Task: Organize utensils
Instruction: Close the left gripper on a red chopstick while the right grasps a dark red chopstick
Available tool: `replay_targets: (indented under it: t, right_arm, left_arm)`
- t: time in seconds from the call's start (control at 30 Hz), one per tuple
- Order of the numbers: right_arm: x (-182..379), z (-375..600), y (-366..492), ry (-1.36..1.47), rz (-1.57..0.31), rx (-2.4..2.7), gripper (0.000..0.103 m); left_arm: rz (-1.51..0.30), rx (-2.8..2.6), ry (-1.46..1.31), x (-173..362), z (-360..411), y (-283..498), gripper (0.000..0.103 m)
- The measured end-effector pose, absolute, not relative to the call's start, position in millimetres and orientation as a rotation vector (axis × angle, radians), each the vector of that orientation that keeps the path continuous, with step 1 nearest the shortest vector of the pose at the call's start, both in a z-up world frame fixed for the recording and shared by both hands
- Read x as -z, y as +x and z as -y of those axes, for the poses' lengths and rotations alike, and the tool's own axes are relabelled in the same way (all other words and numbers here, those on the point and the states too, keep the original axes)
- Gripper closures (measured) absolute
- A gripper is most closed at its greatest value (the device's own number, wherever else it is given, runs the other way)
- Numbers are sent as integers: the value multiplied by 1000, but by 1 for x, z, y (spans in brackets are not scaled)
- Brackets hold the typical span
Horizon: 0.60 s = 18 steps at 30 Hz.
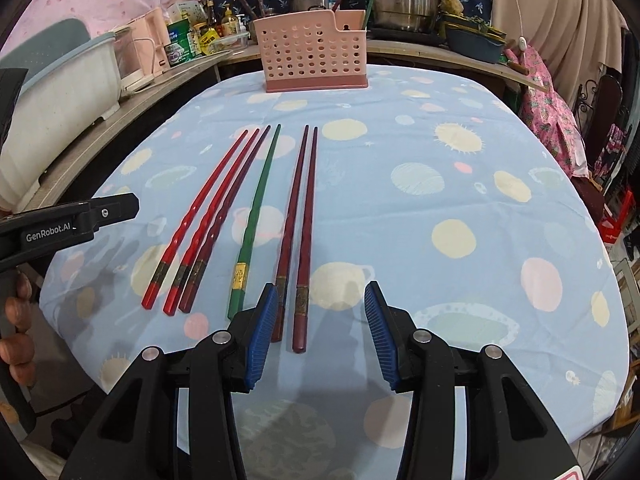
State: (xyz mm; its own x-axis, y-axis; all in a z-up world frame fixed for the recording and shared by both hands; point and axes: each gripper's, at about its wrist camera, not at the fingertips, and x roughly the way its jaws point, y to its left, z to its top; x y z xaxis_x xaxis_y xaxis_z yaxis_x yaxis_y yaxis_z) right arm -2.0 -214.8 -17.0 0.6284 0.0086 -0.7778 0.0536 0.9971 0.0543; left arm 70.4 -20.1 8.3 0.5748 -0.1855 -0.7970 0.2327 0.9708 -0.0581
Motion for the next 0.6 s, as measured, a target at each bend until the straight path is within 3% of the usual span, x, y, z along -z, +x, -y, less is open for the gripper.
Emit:
replay_targets:
  t: [0.1, 0.6]
  right_arm:
    - [20, 213, -2, 74, -899, 22, 70]
    - [27, 216, -5, 79, -912, 33, 76]
  left_arm:
    - [-937, 252, 62, -4, 22, 67, 50]
    - [-980, 315, 111, 14, 41, 52, 49]
